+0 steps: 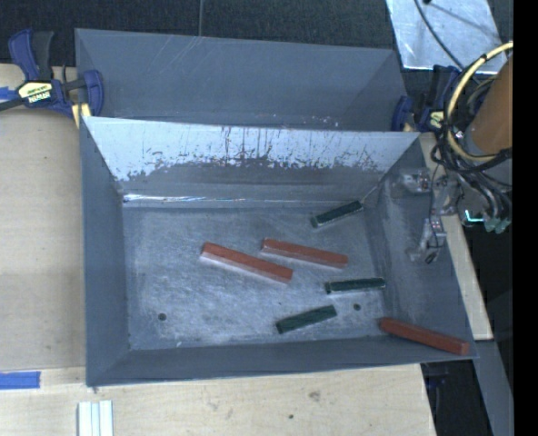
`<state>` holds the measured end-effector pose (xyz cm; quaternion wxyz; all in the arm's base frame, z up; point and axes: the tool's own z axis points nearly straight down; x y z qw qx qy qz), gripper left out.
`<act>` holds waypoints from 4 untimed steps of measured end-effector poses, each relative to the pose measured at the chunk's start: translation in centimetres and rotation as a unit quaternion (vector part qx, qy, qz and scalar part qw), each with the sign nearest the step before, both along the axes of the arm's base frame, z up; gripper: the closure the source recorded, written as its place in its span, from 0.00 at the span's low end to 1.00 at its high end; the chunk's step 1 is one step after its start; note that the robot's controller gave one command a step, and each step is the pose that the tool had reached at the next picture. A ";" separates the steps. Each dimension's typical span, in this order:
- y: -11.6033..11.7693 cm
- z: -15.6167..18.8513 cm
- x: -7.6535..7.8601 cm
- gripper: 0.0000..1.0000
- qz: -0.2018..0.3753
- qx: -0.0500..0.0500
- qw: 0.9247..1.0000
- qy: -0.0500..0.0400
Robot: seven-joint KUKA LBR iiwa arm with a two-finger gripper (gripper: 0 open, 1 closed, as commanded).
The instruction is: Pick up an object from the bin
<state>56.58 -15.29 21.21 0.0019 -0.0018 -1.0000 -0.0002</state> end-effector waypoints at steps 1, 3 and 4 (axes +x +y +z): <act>1.0 -14.6 -2.3 0.00 -0.019 0.000 1.000 0.001; 3.9 -11.2 -5.2 0.00 -0.013 0.000 1.000 0.000; 5.1 -14.3 -6.2 0.00 -0.025 0.000 1.000 -0.004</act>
Offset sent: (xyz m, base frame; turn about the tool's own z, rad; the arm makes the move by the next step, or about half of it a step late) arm -0.0208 0.0100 -0.1421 0.0374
